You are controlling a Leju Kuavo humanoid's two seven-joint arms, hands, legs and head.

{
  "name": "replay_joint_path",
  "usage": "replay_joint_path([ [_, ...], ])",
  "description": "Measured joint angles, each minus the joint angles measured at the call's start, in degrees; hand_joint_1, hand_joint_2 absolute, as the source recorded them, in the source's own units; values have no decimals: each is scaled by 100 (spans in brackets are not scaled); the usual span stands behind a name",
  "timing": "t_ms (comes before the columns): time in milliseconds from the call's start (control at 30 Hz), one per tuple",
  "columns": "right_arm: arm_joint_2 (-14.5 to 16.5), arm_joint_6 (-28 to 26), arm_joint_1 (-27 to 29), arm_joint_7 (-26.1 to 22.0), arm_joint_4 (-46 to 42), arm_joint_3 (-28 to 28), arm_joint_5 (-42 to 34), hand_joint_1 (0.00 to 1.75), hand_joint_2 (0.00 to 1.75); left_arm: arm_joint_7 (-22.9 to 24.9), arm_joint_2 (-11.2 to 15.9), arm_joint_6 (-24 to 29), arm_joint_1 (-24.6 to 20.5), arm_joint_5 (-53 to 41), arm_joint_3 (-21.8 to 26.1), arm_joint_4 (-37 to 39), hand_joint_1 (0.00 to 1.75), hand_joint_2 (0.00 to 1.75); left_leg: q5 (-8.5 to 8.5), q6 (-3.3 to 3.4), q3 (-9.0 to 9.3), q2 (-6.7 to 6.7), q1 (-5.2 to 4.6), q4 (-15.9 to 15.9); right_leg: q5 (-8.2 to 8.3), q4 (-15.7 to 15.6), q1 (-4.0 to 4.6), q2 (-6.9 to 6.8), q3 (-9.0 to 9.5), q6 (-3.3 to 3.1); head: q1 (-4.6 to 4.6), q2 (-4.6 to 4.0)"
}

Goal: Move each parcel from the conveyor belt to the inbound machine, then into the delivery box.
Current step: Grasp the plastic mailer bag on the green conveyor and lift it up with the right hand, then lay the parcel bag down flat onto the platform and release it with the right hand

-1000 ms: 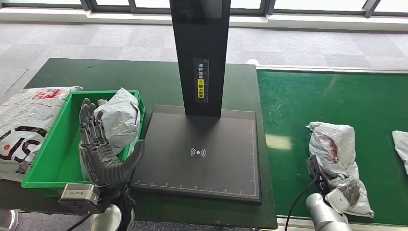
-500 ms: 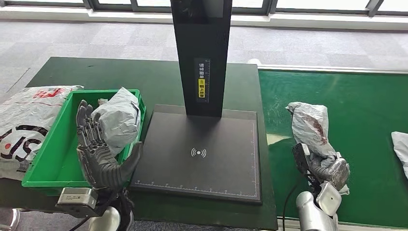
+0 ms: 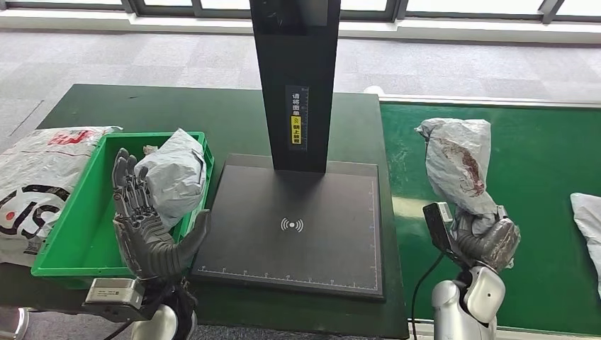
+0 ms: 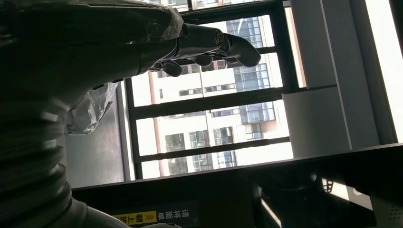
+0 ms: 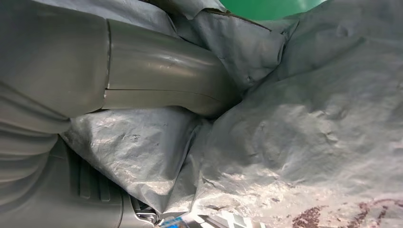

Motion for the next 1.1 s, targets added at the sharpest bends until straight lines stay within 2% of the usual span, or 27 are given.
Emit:
replay_joint_path([
  [167, 42, 2, 399, 375, -617, 927, 32, 175, 175, -70, 0, -22, -3, -28, 1, 53, 0, 175, 1, -3, -18, 6, 1, -1, 0, 3, -1, 6, -1, 0, 1, 0],
  [367, 123, 169, 574, 47, -715, 2105, 48, 175, 175, -199, 0, -42, 0, -30, 1, 104, 0, 175, 0, -2, -12, 13, 1, 0, 0, 2, 0, 14, -1, 0, 0, 0],
  [567, 126, 265, 657, 250, -656, 3014, 41, 175, 175, -281, 0, -67, 5, -27, 1, 198, 0, 175, 1, -4, -13, 13, 3, -1, 0, 3, 1, 15, -2, 0, 1, 0],
  [633, 126, 302, 683, 194, -615, 3214, 19, 175, 175, -286, 0, -63, 7, -18, 1, 231, 0, 175, 1, -4, -14, 12, 3, -1, 0, 3, 1, 14, -2, 0, 1, 0],
  [800, 129, 558, 703, -301, -441, 3524, -243, 175, 175, -289, 0, -4, 9, 54, 1, 285, 0, 175, 0, -4, -17, 13, 2, -1, 0, 2, 0, 14, -2, 0, 1, 0],
  [1033, 132, 650, 690, -432, -228, 3721, -397, 175, 175, -289, 1, 34, 13, 68, 1, 327, 0, 175, 0, -4, -17, 12, 2, -1, 0, 2, 1, 14, -2, 0, 1, 0],
  [1067, 132, 673, 675, -452, -191, 3725, -436, 140, 175, -289, 2, 48, 15, 72, 1, 332, 0, 175, 0, -4, -17, 12, 3, -1, 0, 2, 1, 14, -2, 0, 1, 0],
  [1100, 132, 702, 651, -468, -144, 3726, -475, 96, 175, -289, 3, 61, 16, 75, 1, 336, 0, 175, 0, -4, -17, 12, 3, -1, 0, 2, 1, 14, -2, 0, 1, 0],
])
